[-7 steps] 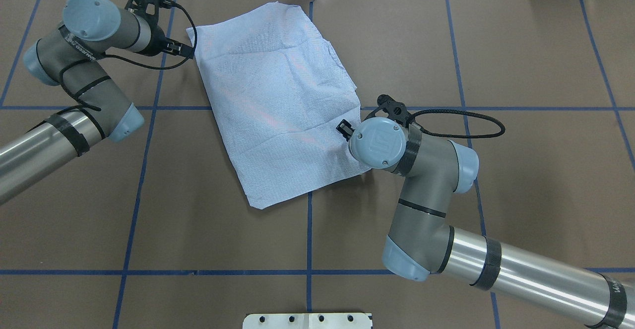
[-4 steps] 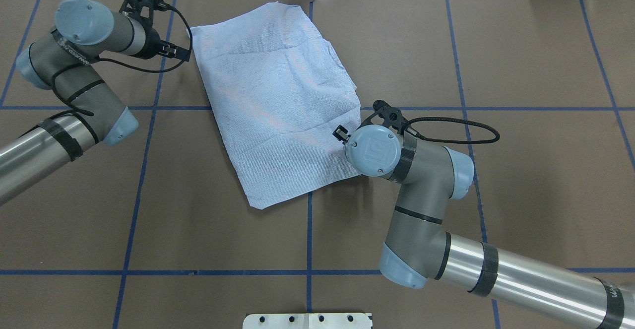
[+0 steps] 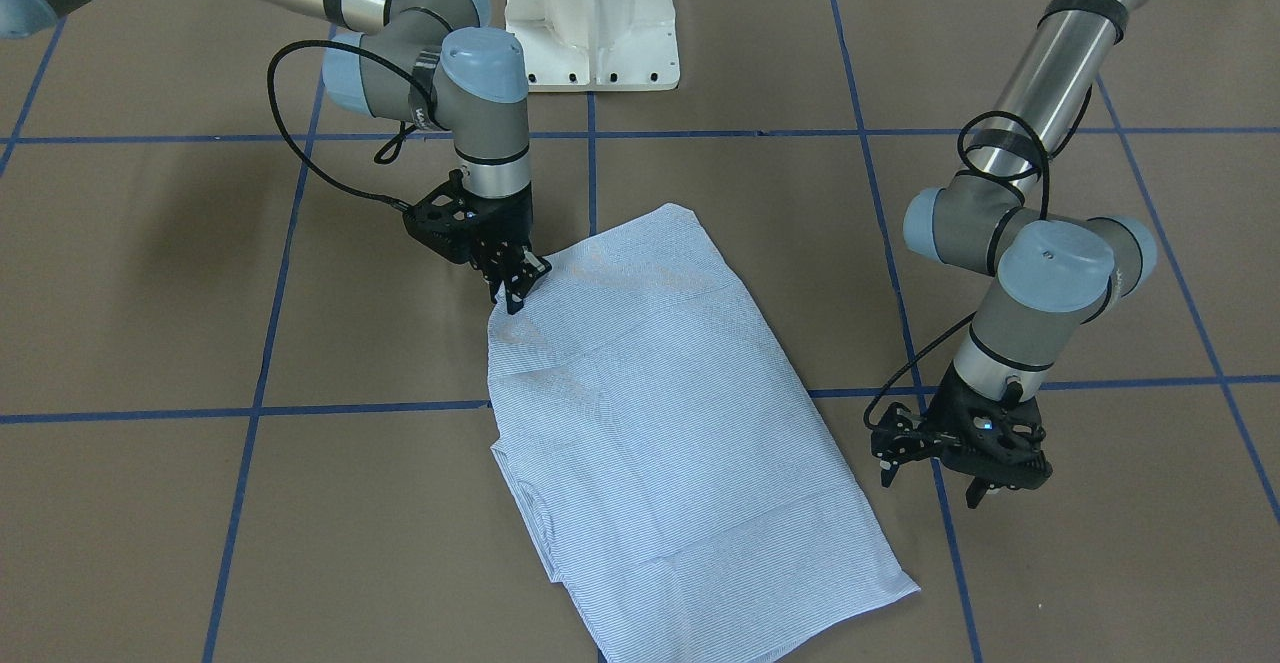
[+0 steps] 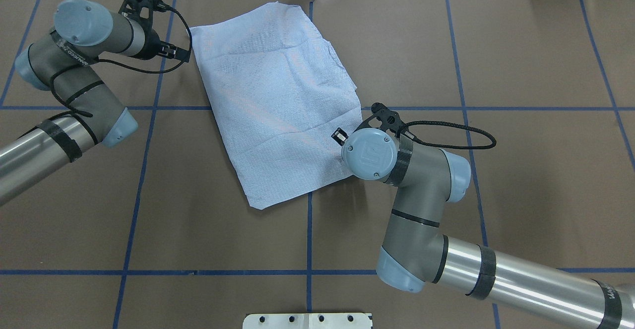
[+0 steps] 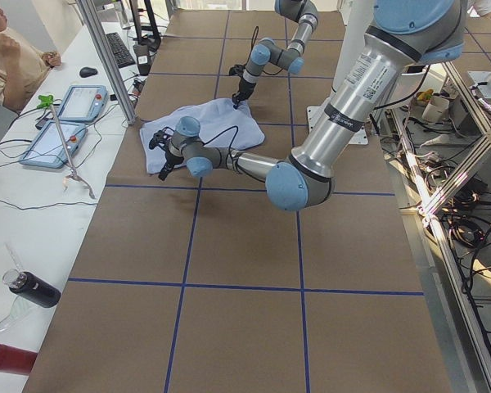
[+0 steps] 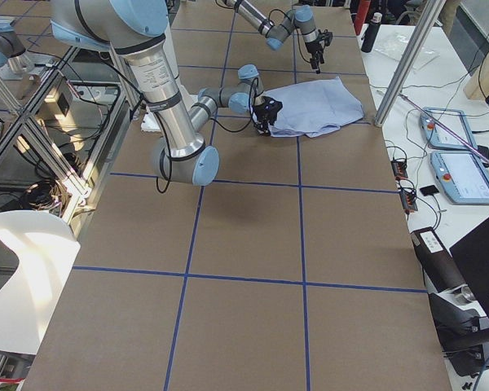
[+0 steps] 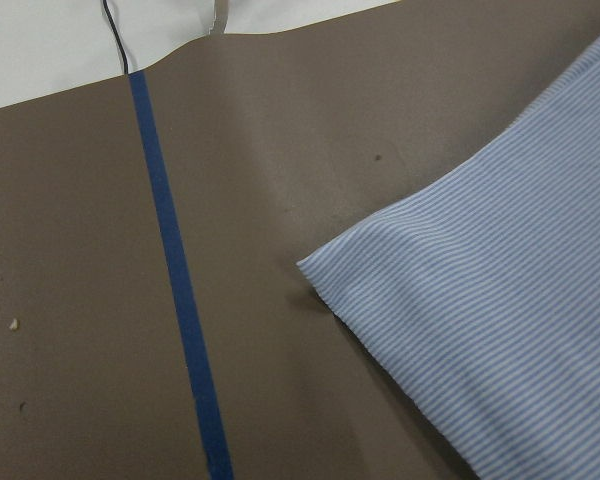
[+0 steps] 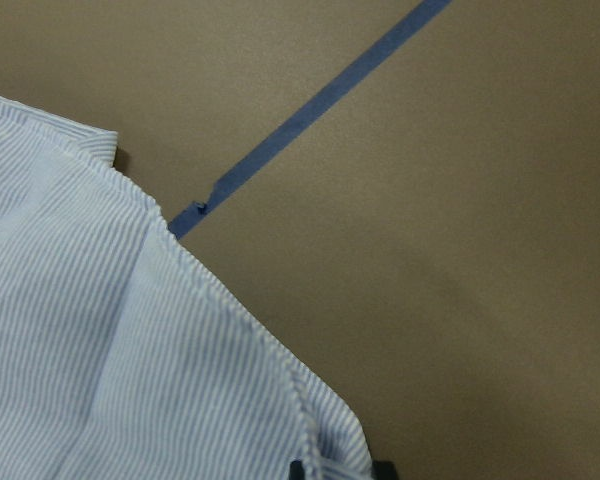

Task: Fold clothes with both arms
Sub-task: 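Lower the right gripper onto the shirt corner farthest from the left gripper, then move the left gripper to the shirt edge nearest the robot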

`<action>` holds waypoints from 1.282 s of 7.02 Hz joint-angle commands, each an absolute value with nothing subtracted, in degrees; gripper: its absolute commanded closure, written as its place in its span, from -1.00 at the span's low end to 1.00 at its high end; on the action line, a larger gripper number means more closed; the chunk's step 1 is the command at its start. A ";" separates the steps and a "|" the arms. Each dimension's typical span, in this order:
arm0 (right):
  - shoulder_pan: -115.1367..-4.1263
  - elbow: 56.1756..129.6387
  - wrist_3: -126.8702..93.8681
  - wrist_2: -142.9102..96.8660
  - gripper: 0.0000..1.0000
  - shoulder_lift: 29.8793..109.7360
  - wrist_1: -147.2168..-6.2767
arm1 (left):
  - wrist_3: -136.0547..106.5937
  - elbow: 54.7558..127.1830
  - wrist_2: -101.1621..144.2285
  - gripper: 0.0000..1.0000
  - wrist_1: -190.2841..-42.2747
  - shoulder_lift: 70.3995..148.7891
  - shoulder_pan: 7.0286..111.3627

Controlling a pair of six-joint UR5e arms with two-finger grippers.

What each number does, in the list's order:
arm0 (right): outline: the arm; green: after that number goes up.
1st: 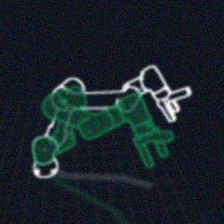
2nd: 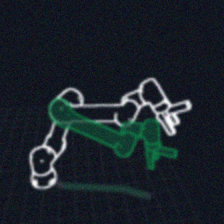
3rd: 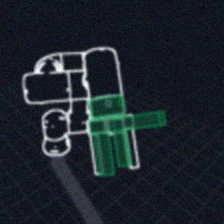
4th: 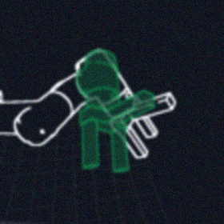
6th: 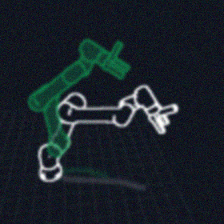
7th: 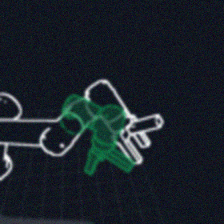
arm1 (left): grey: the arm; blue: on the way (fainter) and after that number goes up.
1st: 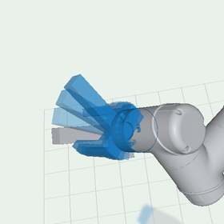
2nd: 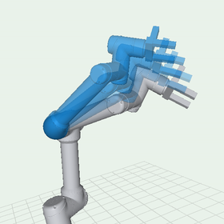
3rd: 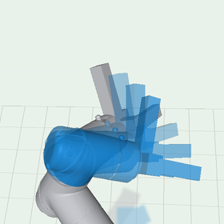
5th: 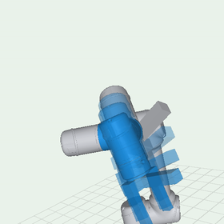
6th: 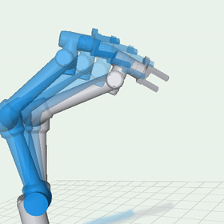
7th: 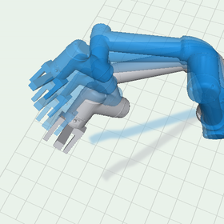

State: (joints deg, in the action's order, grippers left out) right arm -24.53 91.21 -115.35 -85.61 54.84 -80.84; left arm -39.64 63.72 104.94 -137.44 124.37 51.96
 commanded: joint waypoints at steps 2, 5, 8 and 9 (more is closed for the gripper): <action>-24.52 95.95 -116.80 -85.61 1.00 55.37 -83.56 | -43.21 68.61 106.33 -1.00 -137.29 122.45 51.25; -23.91 99.67 -118.30 -85.61 1.00 55.64 -86.04 | -65.30 97.11 113.03 -1.00 -137.02 105.79 40.75; -23.99 99.76 -118.30 -85.17 1.00 55.63 -86.04 | -88.44 105.29 97.51 -0.92 -136.85 101.07 22.63; -23.91 99.76 -118.30 -85.17 1.00 55.46 -86.04 | -92.25 104.60 95.12 -0.62 -136.67 101.51 19.89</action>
